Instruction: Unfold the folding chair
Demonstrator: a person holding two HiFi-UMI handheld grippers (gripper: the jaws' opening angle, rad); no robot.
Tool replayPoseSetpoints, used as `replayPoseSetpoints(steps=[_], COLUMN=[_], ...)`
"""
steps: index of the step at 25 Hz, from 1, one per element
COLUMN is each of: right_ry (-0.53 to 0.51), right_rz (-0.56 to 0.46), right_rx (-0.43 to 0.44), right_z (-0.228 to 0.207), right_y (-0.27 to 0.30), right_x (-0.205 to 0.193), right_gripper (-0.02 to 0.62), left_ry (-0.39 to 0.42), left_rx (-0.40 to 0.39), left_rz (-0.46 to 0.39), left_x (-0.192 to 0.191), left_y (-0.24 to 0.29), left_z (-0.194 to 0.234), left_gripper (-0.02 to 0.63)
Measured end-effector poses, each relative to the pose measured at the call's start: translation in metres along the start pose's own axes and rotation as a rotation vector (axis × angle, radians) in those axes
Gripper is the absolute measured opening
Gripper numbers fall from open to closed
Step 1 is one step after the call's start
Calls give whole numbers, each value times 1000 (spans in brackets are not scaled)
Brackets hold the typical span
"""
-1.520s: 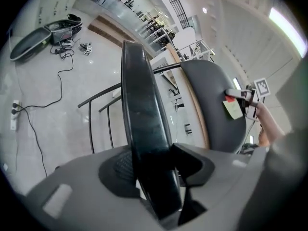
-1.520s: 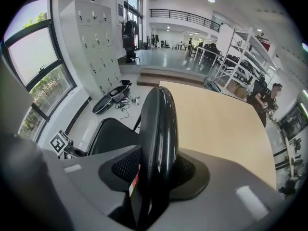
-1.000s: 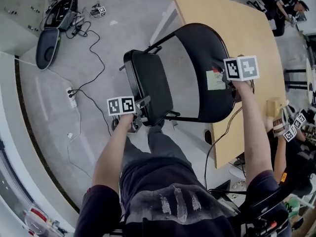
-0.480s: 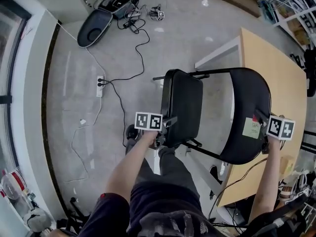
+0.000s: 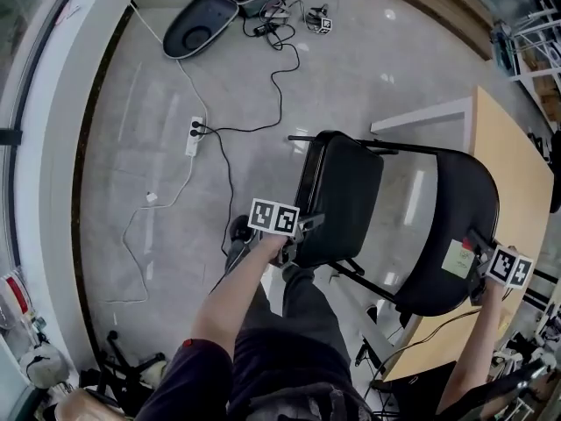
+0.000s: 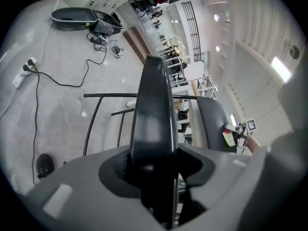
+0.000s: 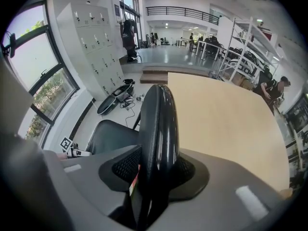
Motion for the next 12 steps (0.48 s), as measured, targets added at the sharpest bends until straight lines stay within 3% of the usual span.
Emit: replayPoseSetpoints(steps=[12], right_ry=[15], right_rz=[2], right_rx=[44], right_z=[26], right_y=[20], right_x=[-4], right_gripper=[153], left_ry=[-5], left_rx=[-1], left_rz=[-10], left_x=[5], left_y=[-22], left_z=[59], left_gripper=[219])
Point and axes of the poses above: the fingertips, and each gripper's own axes: y forward along the fingers, z to its left, x out of its top, the point moved 7 cm from there along -y, backward along the fingers, and after that the axes turned 2 degrees about x, right-handed, at the moved point
